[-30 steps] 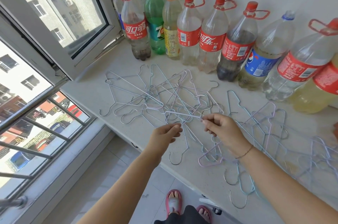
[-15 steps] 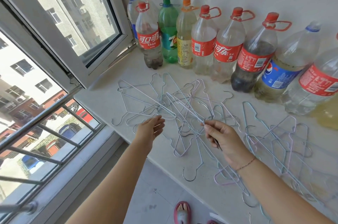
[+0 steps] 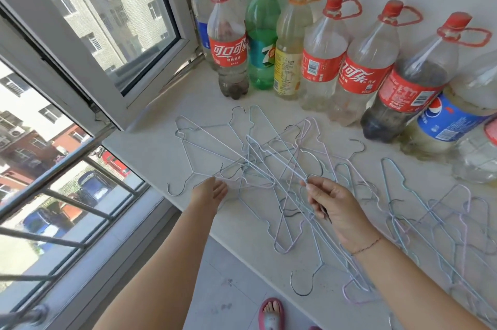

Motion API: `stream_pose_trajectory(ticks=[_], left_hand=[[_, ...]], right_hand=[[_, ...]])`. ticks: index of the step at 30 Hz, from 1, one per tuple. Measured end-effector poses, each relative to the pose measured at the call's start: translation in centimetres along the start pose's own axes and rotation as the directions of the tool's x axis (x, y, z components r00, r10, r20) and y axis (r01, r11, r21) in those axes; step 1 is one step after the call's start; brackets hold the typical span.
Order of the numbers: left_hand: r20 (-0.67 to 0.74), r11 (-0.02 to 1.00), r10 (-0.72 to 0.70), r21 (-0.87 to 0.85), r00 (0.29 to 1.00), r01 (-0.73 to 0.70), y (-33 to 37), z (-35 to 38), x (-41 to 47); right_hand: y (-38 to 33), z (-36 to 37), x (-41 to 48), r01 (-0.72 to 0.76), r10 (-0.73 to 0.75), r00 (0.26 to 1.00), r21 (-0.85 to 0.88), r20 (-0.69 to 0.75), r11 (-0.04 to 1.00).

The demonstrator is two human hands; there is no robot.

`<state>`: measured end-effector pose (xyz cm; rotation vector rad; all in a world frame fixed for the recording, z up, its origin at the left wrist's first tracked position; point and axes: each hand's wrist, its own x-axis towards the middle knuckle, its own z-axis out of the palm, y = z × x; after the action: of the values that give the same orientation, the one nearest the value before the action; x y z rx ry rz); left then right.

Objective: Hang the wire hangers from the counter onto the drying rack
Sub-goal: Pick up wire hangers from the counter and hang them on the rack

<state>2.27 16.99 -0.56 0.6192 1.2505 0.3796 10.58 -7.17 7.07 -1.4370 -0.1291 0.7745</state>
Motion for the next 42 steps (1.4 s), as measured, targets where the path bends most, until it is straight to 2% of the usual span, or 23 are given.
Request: stream_pose_trajectory(ticks=[7, 11, 14, 18, 24, 28, 34, 38, 42], left_hand=[[0.046, 0.989, -0.08, -0.118, 0.996, 0.085, 0.6, 0.0, 1.0], [0.05, 0.982, -0.067, -0.172, 0.997, 0.074, 1.3, 0.0, 0.8], [0.052, 0.987, -0.003, -0.163, 0.999, 0.012, 2.2, -0.2, 0.8], [0.101, 0.991, 0.127, -0.064, 0.987, -0.121, 3.7, -0.4, -0.2], [0.24, 0.932, 0.333, 0.064, 0.912, -0.357, 5.0, -0.7, -3.6], [0.309, 0.901, 0.403, 0.034, 0.861, -0.433, 4.7, -2.2, -7.0], [0.302, 0.868, 0.49, -0.077, 0.818, -0.491, 2.0, -5.9, -15.0], [0.28, 0.834, 0.549, -0.112, 0.788, -0.541, -0.6, -9.6, -20.9], [0.269, 0.831, 0.556, -0.163, 0.787, -0.531, -3.9, -14.0, -25.7]], right_hand=[[0.6, 1.1, 1.1, -0.018, 0.019, 0.999, 0.017, -0.04, 1.0], [0.9, 1.4, 1.2, -0.013, 0.013, 0.999, 0.02, -0.043, 1.0], [0.9, 1.9, 1.1, 0.007, -0.007, 0.999, 0.02, -0.033, 1.0], [0.5, 2.6, 0.7, 0.03, -0.03, 0.999, 0.032, -0.01, 0.999], [0.2, 3.3, -0.1, 0.035, -0.037, 0.999, 0.054, 0.04, 0.998], [-0.2, 3.5, -1.3, 0.042, -0.046, 0.993, 0.038, 0.105, 0.998], [-0.7, 4.1, -4.5, 0.028, -0.036, 0.972, 0.038, 0.23, 0.999], [-0.6, 5.0, -7.9, 0.032, -0.034, 0.94, 0.013, 0.341, 0.999], [-0.1, 6.8, -12.0, 0.036, -0.013, 0.883, -0.04, 0.469, 0.999]])
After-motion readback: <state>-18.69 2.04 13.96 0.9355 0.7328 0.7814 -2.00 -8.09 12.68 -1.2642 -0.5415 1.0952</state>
